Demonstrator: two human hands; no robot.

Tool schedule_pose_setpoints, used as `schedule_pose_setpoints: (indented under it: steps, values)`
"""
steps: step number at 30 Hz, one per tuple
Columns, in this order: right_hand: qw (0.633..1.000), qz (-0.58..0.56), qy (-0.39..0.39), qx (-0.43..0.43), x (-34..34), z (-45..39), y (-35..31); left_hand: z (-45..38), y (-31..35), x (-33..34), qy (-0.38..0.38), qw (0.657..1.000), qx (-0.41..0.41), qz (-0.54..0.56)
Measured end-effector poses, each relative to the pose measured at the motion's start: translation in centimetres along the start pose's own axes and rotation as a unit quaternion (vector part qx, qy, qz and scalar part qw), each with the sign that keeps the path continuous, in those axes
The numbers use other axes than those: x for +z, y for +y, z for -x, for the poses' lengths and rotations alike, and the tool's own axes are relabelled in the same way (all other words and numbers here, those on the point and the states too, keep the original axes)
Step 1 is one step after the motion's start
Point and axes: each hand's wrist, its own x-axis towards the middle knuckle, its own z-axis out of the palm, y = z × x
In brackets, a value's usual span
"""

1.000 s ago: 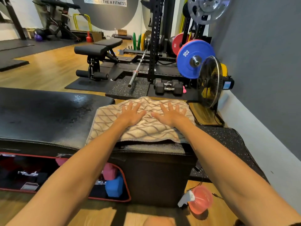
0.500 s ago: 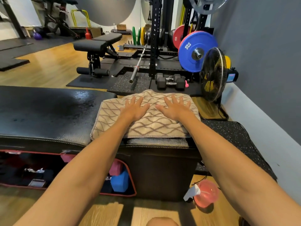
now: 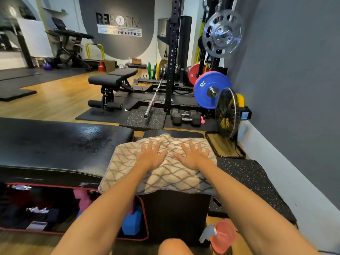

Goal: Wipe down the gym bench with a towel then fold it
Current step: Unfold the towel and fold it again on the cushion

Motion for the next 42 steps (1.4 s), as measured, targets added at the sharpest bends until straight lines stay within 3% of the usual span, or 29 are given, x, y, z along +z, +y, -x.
schedule_pose_setpoints:
  steps: [7,23,42]
  values:
    - [1.0,-0.008,-0.004,0.008,-0.8,-3.3,0.6,-2.7,0.1,-0.5,-0.017,1.0,-0.007,-0.012]
    - [0.998,-0.001,0.06,-0.007,-1.1,-14.3,0.1,-14.2,1.1,-0.2,0.031,0.999,-0.017,-0.024]
    - [0.998,0.026,0.046,-0.043,1.6,-4.5,-4.9,-5.2,-2.6,1.6,0.006,0.999,-0.033,0.032]
